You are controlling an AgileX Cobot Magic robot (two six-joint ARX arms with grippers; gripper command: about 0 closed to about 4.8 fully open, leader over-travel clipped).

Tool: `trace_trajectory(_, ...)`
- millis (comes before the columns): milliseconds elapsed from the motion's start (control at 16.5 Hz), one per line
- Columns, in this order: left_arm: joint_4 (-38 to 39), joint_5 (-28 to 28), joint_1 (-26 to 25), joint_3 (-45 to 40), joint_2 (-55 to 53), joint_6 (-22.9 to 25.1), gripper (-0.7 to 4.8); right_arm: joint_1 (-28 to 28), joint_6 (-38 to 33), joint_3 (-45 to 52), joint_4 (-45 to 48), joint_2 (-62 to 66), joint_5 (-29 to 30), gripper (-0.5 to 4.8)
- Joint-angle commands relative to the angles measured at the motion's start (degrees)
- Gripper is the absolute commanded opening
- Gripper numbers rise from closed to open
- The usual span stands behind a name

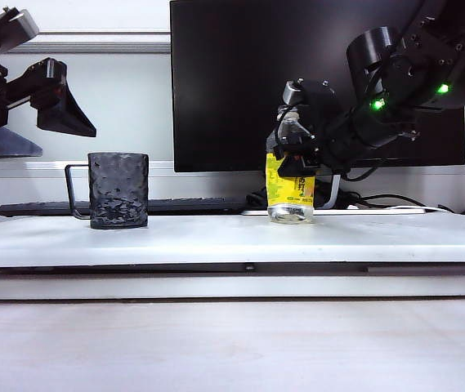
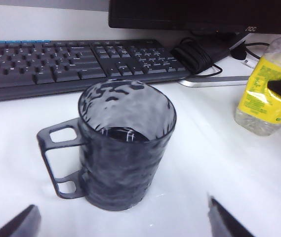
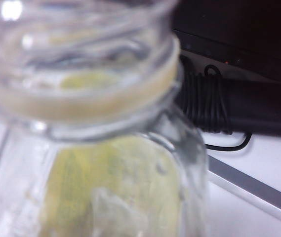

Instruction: Carefully pick up the bottle and pour some water from the bottle into the cup.

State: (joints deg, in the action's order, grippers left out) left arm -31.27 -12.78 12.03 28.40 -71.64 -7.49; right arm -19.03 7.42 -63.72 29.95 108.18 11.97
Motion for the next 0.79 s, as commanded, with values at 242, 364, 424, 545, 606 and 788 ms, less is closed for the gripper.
trace_trajectory(242, -1.1, 0.1, 0.1, 0.2, 0.1, 0.0, 4.79, -4.0, 6.6, -3.9, -0.3, -5.1, 1.5, 1.06)
trace_trajectory(364, -1.0, 0.0, 0.1, 0.2, 0.1, -0.1, 4.79, -5.4, 6.7, -7.0, -2.6, -5.0, 1.3, 1.07)
trace_trajectory(424, -1.1, -0.2, 0.3, 0.2, 0.1, -0.1, 4.79, -6.7, 10.5, -9.5, -5.3, -4.9, 0.2, 1.07)
trace_trajectory(545, -1.2, 0.0, 1.7, 0.2, 0.1, -0.6, 4.79, -8.0, 18.2, -12.2, -9.0, -4.8, -1.5, 1.07)
trace_trajectory(606, -1.8, 0.4, 3.0, 0.2, 0.1, -0.7, 4.79, -8.2, 19.2, -13.4, -10.7, -4.5, -1.9, 1.07)
trace_trajectory(788, -2.5, 1.4, 6.9, 0.2, 0.0, -0.7, 4.79, -8.7, 23.2, -13.8, -11.2, -4.1, -5.0, 1.07)
